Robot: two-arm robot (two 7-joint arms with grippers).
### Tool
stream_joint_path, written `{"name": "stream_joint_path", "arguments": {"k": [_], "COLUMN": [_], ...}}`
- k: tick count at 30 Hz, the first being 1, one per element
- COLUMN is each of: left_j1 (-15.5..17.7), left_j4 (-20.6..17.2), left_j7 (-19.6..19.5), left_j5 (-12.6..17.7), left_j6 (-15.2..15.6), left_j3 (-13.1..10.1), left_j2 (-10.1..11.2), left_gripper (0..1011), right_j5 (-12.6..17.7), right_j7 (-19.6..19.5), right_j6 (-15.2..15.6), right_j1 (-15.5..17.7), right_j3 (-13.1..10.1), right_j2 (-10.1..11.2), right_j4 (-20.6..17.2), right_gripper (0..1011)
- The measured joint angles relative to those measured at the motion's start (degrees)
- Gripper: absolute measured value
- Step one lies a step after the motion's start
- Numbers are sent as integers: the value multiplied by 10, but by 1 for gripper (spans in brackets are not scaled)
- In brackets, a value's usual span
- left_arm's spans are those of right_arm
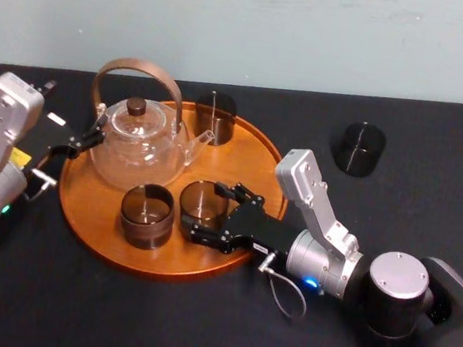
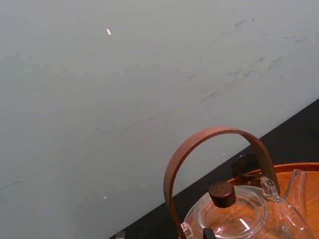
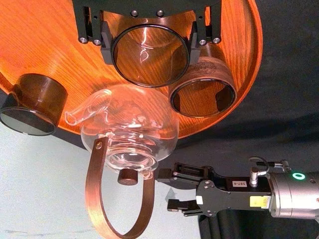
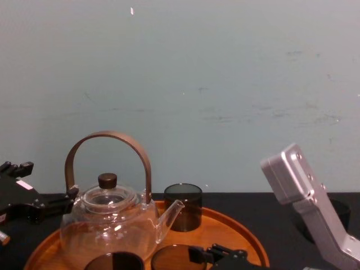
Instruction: Pick up the glass from the table and place it on the tray.
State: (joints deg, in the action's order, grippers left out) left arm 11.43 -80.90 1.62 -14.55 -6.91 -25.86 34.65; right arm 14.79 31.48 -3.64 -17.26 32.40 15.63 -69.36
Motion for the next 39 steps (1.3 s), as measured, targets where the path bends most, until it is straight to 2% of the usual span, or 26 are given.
{"name": "stream_joint_path", "arguments": {"k": [8,11,13,18,39], "left_j1": [0,0,0,0,0], "left_j4": [0,0,0,0,0], "left_j7": [0,0,0,0,0], "left_j5": [0,0,0,0,0], "left_j6": [0,0,0,0,0], "left_j3": [0,0,0,0,0], "left_j2": [0,0,0,0,0], "left_gripper": [1010,1009,1009,1009,1010], "right_j5": [-1,-3,-3,2,5], "right_j7": [0,-1,-1,2,-18], "right_j6": [1,4,4,5,24], "right_j1": [0,1,1,3,44], "right_j3": [0,0,0,-3,-19], "right_j2": [1,2,1,4,43], "right_j4": [0,1,0,-4,-86], "right_gripper": [906,937,997,1002,1002]}}
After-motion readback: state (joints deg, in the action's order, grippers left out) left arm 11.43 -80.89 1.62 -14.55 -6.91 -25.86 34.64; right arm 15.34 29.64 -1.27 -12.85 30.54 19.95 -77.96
